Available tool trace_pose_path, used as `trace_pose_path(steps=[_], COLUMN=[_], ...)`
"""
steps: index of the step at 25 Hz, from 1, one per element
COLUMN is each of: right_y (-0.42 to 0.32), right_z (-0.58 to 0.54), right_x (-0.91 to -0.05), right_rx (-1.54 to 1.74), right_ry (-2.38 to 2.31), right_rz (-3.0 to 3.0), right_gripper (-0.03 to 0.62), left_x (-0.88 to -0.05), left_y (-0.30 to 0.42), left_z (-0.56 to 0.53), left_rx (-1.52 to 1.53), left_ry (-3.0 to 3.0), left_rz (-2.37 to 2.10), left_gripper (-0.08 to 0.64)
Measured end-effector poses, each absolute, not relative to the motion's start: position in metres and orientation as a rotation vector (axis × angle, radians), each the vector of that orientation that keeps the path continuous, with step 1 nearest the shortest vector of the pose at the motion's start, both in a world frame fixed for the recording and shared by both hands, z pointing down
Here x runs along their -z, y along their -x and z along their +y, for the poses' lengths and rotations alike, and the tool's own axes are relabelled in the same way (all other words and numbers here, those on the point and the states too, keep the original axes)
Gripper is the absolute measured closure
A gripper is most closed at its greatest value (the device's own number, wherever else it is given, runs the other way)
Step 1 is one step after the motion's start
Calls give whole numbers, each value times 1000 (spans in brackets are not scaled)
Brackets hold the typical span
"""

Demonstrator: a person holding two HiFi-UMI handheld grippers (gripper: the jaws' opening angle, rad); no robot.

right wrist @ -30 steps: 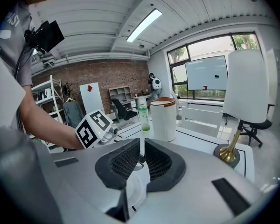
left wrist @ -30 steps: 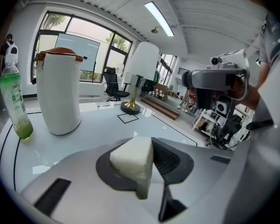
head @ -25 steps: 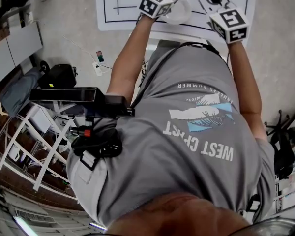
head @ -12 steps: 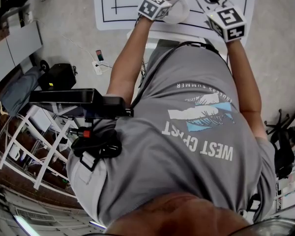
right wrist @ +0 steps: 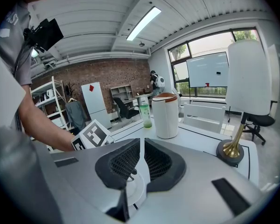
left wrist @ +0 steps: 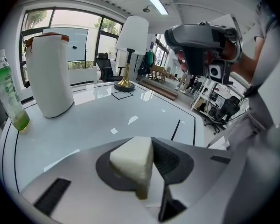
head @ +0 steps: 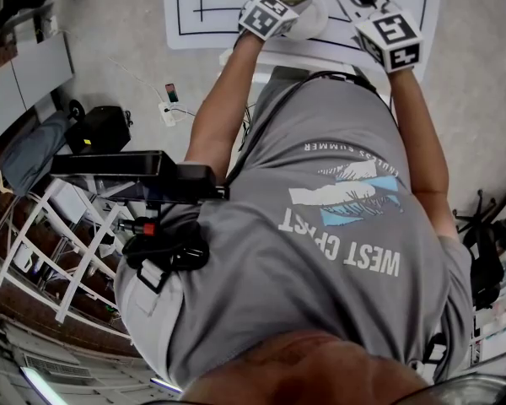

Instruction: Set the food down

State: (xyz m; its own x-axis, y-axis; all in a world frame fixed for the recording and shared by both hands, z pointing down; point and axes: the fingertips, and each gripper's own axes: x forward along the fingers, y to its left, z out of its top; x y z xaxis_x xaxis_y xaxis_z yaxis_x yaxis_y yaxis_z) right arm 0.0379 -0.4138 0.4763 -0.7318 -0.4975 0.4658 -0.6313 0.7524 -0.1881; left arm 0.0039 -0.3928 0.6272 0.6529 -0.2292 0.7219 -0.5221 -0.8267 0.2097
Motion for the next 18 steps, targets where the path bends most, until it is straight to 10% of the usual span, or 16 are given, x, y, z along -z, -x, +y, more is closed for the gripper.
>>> trace_pose_path(steps=[18], right_y=[-31], right_z=[-403], right_x=[-480], right_rx=[-481], right_ry=[-847], right_rz=[-2549], right_gripper=[581], left_x=[-637], left_y=[-1], left_z=[-362], left_rx=[-1128], left_ry=[-2507], left_rz=[-499], left_gripper=[463])
